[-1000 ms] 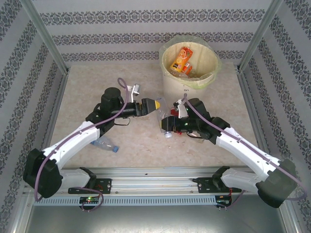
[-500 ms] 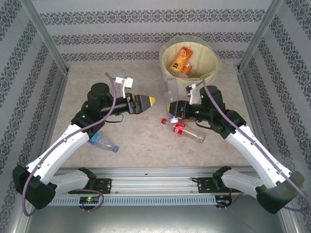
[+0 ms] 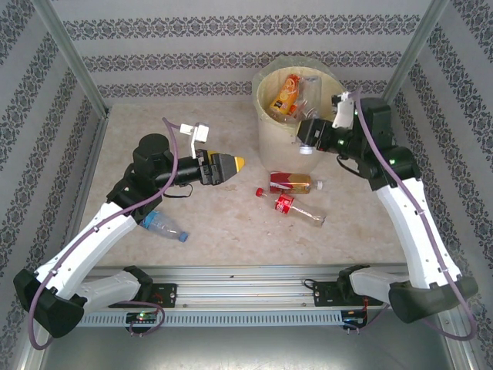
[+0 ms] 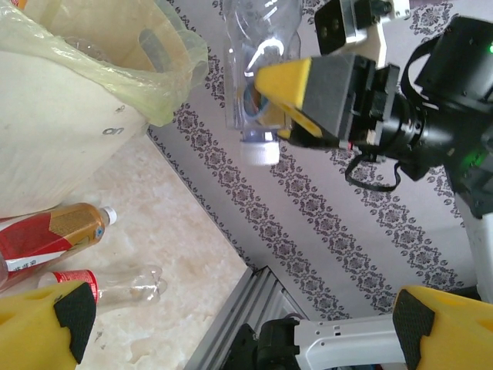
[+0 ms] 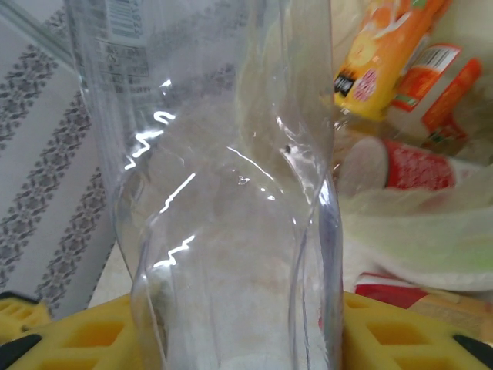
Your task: Put the plastic bottles in the bin
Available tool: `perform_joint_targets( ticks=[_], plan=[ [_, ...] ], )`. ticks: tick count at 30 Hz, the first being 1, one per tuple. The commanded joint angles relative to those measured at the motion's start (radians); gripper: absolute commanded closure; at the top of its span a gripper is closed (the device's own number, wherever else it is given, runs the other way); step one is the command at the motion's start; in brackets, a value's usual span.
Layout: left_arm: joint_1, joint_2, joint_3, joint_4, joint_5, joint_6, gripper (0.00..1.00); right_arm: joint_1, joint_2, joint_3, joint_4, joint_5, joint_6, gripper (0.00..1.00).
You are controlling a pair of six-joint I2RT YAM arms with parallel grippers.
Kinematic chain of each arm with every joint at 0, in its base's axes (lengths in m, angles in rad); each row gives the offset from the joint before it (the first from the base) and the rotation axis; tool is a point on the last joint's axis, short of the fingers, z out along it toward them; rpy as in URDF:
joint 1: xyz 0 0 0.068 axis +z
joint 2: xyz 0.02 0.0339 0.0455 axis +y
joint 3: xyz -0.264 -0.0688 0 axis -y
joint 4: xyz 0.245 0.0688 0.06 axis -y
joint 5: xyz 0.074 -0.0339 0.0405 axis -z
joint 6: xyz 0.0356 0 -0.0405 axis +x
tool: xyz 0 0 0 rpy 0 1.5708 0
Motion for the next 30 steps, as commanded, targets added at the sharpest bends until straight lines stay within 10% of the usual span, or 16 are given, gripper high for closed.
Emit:
perform_joint_targets(
  ticks=[1, 30],
  plan=[
    [-0.020, -0.013, 0.042, -0.031, -0.015, 0.031, 0.00, -0.039, 0.067, 0.103, -0.063, 0.058, -0.095, 0.50],
    [-0.085, 0.007, 0.129, -0.191, -0.122, 0.115, 0.00, -0.151, 0.612, 0.581, -0.226, 0.136, -0.156, 0.50]
  ],
)
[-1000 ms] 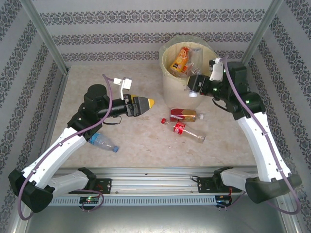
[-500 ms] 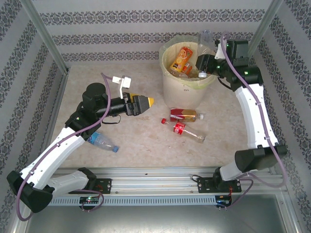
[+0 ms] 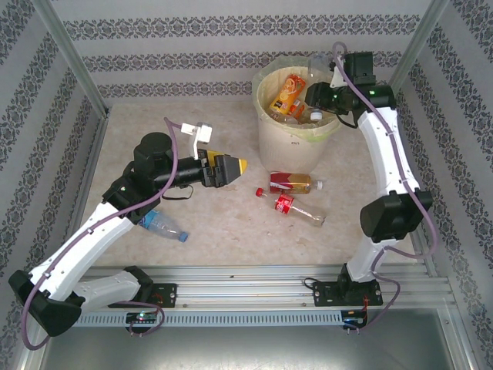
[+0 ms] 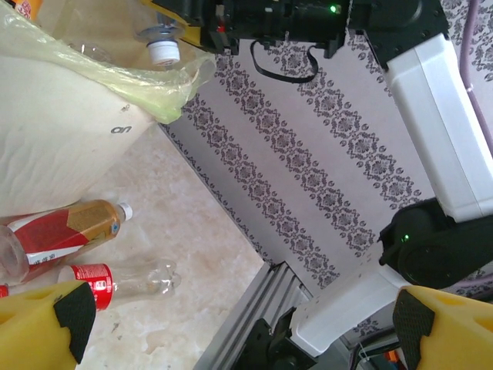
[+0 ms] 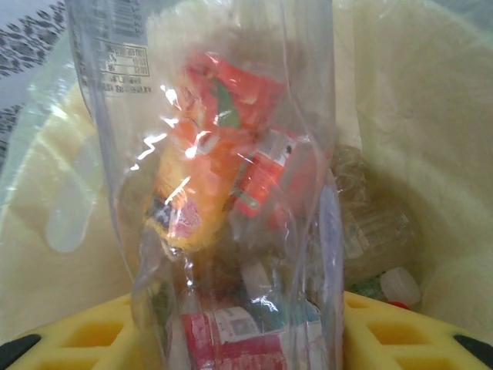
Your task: Put the plastic bottles in the bin
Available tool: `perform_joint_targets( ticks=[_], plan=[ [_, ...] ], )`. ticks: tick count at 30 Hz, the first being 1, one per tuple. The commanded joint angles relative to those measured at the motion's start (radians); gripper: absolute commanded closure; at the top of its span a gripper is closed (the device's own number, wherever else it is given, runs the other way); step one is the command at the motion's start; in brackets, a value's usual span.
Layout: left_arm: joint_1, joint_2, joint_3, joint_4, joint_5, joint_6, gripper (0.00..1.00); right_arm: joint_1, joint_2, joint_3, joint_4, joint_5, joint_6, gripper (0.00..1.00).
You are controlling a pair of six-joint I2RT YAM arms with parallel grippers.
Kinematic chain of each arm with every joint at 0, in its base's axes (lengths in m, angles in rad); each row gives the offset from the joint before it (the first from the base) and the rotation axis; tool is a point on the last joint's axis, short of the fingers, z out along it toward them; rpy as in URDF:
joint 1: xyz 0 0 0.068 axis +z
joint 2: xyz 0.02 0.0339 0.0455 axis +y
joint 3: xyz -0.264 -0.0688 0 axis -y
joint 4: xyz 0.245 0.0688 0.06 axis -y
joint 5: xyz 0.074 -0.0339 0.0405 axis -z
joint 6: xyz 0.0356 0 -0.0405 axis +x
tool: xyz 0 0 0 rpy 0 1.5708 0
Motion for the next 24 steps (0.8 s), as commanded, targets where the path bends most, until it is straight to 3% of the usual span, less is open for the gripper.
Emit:
perform_joint_targets(
  ticks=[1, 24],
  plan=[
    [-0.026, 0.008, 0.040, -0.042, -0.023, 0.047, 0.00, -0.006, 0.034, 0.059, -0.049, 0.037, -0.012, 0.49],
    [-0.083, 0.031, 0.039, -0.056, -0.074, 0.079, 0.00, 0.030, 0.252, 0.322, -0.338, 0.163, -0.025, 0.45]
  ],
)
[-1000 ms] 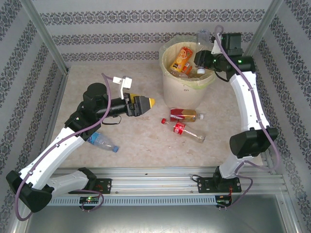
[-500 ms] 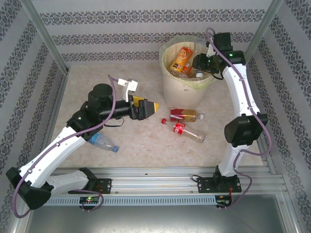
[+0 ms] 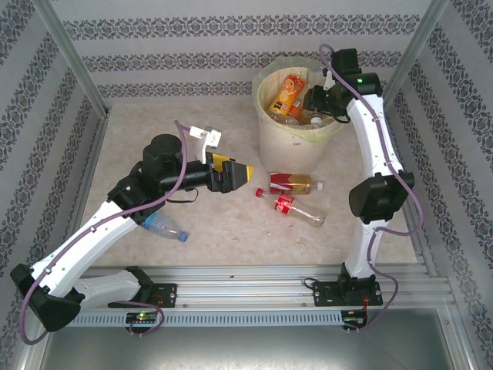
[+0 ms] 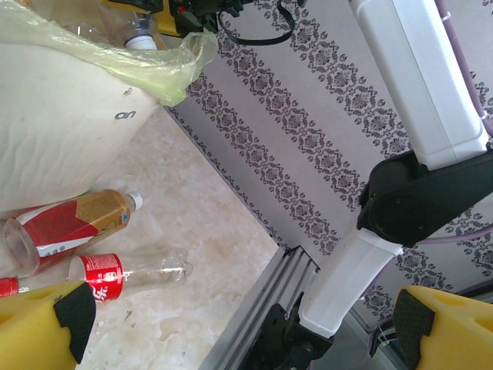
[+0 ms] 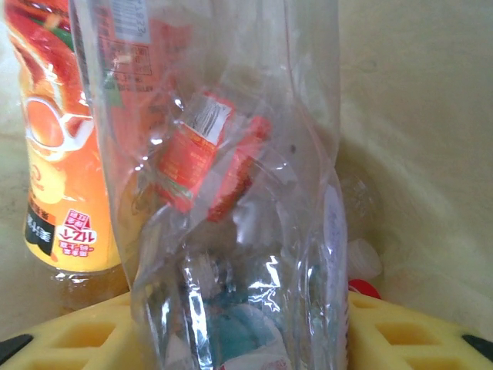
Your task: Put the plastic bottles in the bin
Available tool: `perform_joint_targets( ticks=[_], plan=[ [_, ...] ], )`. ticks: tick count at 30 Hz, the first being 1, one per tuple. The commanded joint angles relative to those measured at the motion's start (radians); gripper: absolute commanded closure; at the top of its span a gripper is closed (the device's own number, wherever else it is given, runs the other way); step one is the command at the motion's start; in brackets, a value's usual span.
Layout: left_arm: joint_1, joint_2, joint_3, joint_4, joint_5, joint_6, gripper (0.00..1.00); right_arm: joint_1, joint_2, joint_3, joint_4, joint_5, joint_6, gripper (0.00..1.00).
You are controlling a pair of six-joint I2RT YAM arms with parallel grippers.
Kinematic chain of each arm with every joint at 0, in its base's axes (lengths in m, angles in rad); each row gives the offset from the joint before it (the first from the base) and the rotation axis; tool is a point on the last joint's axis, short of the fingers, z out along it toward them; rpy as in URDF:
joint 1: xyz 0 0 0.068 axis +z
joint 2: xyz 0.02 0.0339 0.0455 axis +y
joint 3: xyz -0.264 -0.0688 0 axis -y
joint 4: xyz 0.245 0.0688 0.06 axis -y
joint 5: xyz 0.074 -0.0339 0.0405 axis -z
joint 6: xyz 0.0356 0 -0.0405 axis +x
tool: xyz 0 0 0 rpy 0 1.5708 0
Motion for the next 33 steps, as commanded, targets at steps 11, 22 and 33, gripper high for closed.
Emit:
perform_joint_targets(
  ticks=[11, 22, 33],
  plan=[
    [-0.029, 0.001, 0.010, -0.010, -0.030, 0.024, 0.00, 0.031, 0.118, 0.232, -0.218, 0.097, -0.012, 0.42],
    [-0.030, 0.002, 0.007, -0.002, -0.028, 0.017, 0.00, 0.038, 0.140, 0.245, -0.237, 0.108, -0.021, 0.41],
    [-0.030, 0.000, 0.001, 0.032, -0.017, 0.001, 0.00, 0.045, 0.143, 0.329, -0.249, 0.101, -0.022, 0.27]
  ],
)
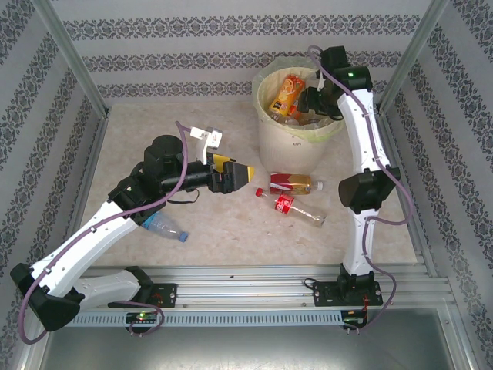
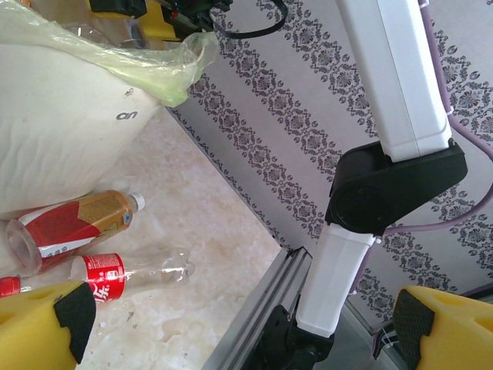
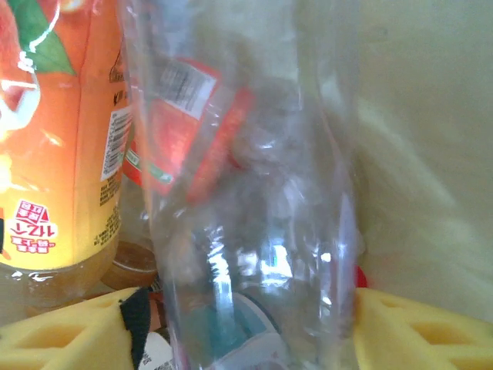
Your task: Put the plastic bottles in the bin
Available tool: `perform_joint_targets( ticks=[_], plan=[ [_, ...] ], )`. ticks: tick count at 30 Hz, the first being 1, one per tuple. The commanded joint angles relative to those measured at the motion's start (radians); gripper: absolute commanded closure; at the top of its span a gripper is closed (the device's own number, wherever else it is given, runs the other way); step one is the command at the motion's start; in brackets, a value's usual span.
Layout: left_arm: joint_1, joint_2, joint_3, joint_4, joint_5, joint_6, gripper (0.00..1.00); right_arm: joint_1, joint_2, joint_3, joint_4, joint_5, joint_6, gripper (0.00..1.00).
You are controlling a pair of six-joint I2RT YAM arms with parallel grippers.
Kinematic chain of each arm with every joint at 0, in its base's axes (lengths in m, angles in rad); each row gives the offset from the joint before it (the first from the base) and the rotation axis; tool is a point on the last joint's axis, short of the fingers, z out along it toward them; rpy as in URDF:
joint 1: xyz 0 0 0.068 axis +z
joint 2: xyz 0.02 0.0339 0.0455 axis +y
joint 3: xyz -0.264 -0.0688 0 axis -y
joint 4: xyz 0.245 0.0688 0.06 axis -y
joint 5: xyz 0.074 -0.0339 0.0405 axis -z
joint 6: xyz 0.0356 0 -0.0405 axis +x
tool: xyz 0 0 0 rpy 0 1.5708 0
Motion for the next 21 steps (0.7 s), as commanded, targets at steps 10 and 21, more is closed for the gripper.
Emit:
perform_joint_targets(
  ticks=[10, 21],
  plan=[
    [-0.018, -0.002, 0.005, 0.034, 0.004, -0.004, 0.00, 0.055, -0.119, 0.111, -0.028, 0.084, -0.072, 0.20],
    [-0.018, -0.012, 0.033, -0.075, -0.039, 0.076, 0.00, 0.182, -0.460, -0.239, 0.088, 0.144, -0.154, 0.21]
  ],
)
